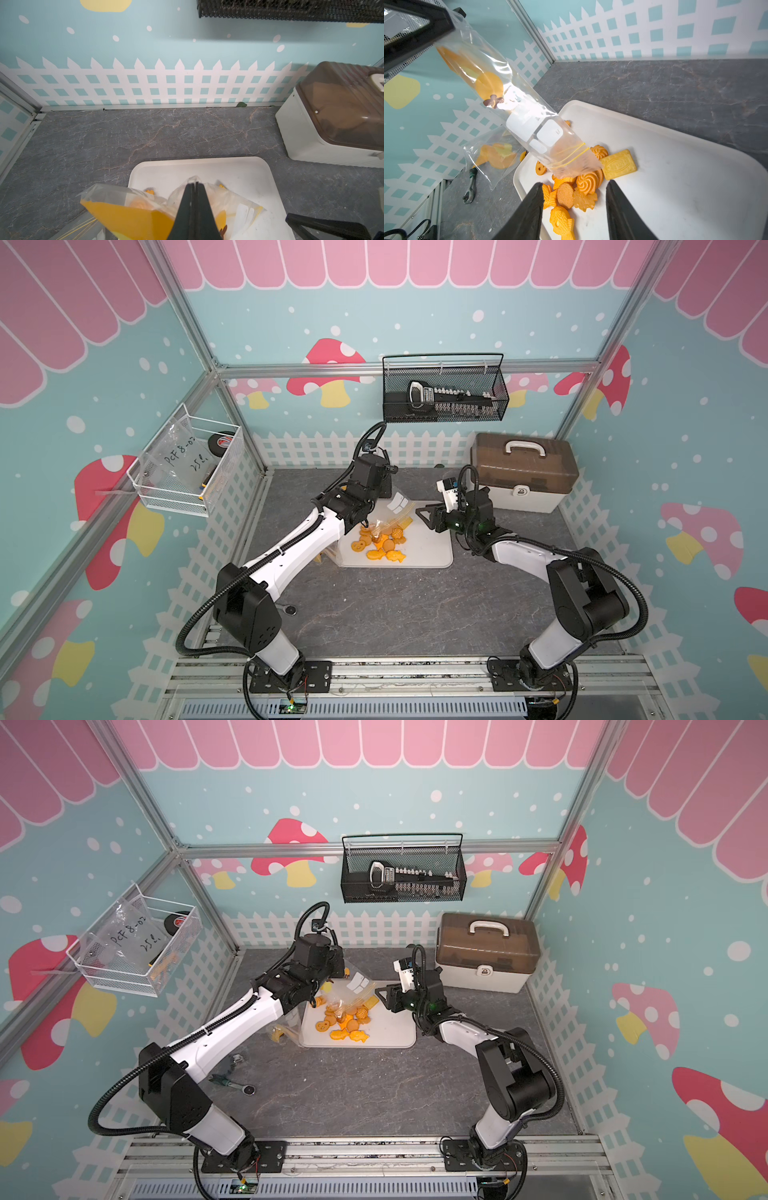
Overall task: Pour cookies out of the ziploc bag
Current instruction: 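Pour the cookies out of the ziploc bag onto the tray.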
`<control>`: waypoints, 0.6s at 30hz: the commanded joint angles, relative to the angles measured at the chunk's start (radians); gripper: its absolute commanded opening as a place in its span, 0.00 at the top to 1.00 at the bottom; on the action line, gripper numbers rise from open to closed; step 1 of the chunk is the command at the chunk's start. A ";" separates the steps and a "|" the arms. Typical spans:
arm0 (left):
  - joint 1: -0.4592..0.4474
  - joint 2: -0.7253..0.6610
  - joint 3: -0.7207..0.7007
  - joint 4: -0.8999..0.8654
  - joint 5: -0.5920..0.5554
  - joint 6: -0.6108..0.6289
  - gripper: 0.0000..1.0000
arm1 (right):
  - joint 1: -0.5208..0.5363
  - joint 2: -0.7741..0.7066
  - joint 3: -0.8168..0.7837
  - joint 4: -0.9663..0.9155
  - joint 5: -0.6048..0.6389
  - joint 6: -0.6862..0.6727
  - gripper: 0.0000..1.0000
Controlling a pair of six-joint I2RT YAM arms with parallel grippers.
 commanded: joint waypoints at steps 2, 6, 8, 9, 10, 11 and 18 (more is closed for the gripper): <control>-0.014 -0.047 -0.019 -0.018 0.000 0.005 1.00 | -0.003 -0.010 -0.037 0.025 0.057 -0.031 0.50; -0.030 -0.096 -0.052 -0.005 0.010 -0.010 1.00 | -0.005 -0.057 -0.075 0.030 0.127 -0.051 0.47; -0.041 -0.118 -0.062 -0.005 0.014 -0.012 1.00 | -0.005 -0.089 -0.105 0.038 0.184 -0.054 0.43; -0.048 -0.131 -0.065 -0.005 0.016 -0.012 1.00 | -0.004 -0.106 -0.122 0.042 0.222 -0.054 0.41; -0.053 -0.142 -0.068 -0.005 0.021 -0.013 1.00 | -0.005 -0.116 -0.135 0.045 0.250 -0.053 0.39; -0.061 -0.155 -0.072 -0.005 0.029 -0.015 1.00 | -0.006 -0.125 -0.146 0.044 0.279 -0.051 0.35; -0.134 -0.254 -0.135 0.005 0.038 -0.044 1.00 | -0.017 -0.170 -0.199 0.045 0.392 -0.052 0.14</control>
